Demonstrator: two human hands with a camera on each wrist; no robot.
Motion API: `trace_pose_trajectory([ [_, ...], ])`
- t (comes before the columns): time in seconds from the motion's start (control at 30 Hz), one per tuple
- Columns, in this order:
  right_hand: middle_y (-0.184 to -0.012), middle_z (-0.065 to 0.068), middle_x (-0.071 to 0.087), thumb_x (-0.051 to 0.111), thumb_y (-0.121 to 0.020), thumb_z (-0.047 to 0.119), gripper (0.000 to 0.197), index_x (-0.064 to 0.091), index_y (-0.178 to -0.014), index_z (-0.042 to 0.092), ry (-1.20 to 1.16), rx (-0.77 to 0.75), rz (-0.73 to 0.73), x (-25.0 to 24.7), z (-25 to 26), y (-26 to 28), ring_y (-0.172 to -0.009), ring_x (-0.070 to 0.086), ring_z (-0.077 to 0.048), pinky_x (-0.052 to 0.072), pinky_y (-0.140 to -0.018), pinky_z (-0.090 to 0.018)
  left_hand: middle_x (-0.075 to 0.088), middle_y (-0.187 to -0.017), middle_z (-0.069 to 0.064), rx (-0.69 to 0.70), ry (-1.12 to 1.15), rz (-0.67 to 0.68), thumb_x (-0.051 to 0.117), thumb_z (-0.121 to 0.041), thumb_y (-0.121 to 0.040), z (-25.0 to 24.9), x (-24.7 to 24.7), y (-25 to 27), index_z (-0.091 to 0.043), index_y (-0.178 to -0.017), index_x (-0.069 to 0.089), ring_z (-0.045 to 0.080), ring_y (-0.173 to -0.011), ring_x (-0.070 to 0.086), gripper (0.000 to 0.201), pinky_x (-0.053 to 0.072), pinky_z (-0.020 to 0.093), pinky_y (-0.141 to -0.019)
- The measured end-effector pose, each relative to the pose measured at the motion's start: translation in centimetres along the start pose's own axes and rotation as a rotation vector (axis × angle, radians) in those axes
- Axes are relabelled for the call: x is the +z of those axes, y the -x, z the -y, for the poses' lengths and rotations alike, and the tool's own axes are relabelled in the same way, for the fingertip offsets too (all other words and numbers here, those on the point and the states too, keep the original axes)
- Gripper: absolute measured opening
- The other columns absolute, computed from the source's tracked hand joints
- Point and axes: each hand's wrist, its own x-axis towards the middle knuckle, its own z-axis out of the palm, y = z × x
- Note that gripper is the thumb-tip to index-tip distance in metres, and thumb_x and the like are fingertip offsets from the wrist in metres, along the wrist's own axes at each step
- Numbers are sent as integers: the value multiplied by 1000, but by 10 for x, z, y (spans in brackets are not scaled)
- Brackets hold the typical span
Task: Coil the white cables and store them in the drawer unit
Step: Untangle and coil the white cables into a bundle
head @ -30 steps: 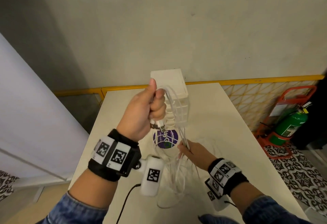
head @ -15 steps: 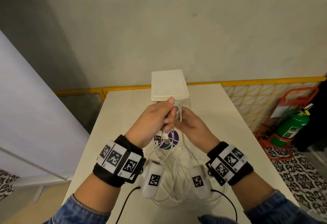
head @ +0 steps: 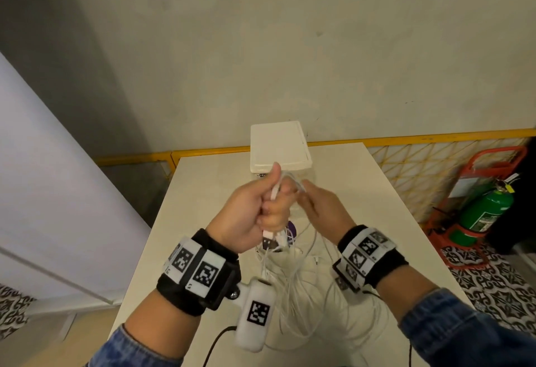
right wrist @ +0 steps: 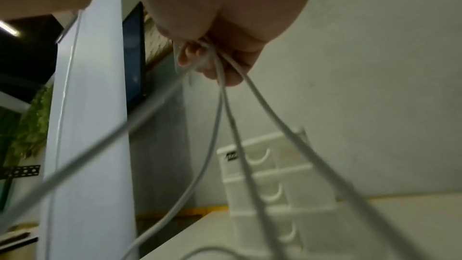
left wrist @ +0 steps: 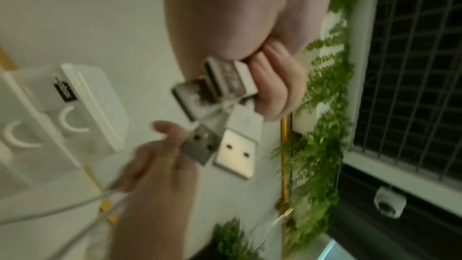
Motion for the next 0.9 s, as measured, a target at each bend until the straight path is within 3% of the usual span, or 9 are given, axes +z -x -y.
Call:
trace_pose_trajectory([
  [0.1, -61, 20, 48, 41, -95, 24, 18, 56, -93, 14, -57, 68, 65, 29, -5, 14, -51, 49, 3, 33, -53, -10, 30, -43, -11, 200, 217, -43, 26, -39, -96, -10, -2, -6, -18, -65, 55, 8, -37, 11, 48, 18, 16, -33],
  [0.17, -58, 10, 51, 40, -95, 29, 21, 50, -76, 31, -105, 122, 125, 43, -8, 25, -50, 46, -1, 37, -55, -22, 36, -43, -9, 341, 278, -83, 27, -40, -96, -18, -6, -9, -17, -68, 54, 7, -38, 12, 45, 21, 16, -34],
  [0.23, -58, 9, 51, 43, -96, 24, 32, 43, -66, 35, -172, 148, 187, 53, -7, 35, -54, 48, -4, 41, -61, -22, 37, -46, -8, 477, 339, -125, 26, -40, -97, -27, -14, -11, -17, -73, 51, 6, -37, 19, 42, 25, 16, -37],
  [0.37, -63, 12, 53, 41, -96, 13, 27, 47, -79, 33, -216, 128, 337, 60, 1, 43, -61, 52, -1, 40, -68, -12, 39, -53, -8, 663, 358, -285, 22, -39, -101, -33, -33, -17, -16, -78, 46, 6, -43, 34, 39, 33, 17, -45],
  [0.5, -64, 10, 53, 43, -94, 13, 22, 53, -96, 32, -288, 177, 402, 54, 9, 45, -56, 50, 0, 41, -63, -13, 41, -58, -8, 704, 76, -497, 23, -33, -102, -25, -51, -21, -16, -77, 44, 9, -51, 35, 36, 35, 20, -52],
  [0.63, -80, 11, 62, 44, -95, 19, 25, 61, -113, 23, -275, 134, 343, 37, 13, 46, -69, 55, -7, 45, -71, -25, 44, -64, -5, 532, -868, -693, 34, -23, -100, -6, -63, -21, -13, -73, 48, 6, -56, 41, 32, 35, 18, -57],
  [0.7, -89, 15, 64, 43, -94, 22, 27, 62, -113, 24, -290, 79, 302, 28, 17, 42, -79, 59, -4, 44, -75, -19, 46, -69, -2, 295, -1288, -591, 36, -25, -100, 4, -67, -20, -10, -74, 51, 11, -63, 46, 33, 39, 24, -64],
  [0.77, -92, 21, 65, 42, -94, 26, 24, 62, -107, 27, -277, 42, 253, 19, 19, 36, -86, 60, -1, 47, -78, -19, 50, -65, -1, 64, -1369, -419, 34, -33, -100, 14, -68, -19, -14, -68, 49, 18, -62, 48, 40, 39, 29, -63],
  [0.9, -82, -1, 66, 43, -89, 39, 16, 53, -96, 30, -160, 28, 114, -1, 11, 21, -75, 61, -15, 48, -72, -34, 39, -38, -8, -281, -954, -168, 16, -58, -93, 30, -57, -14, -11, -63, 49, 10, -33, 33, 65, 29, 17, -39],
])
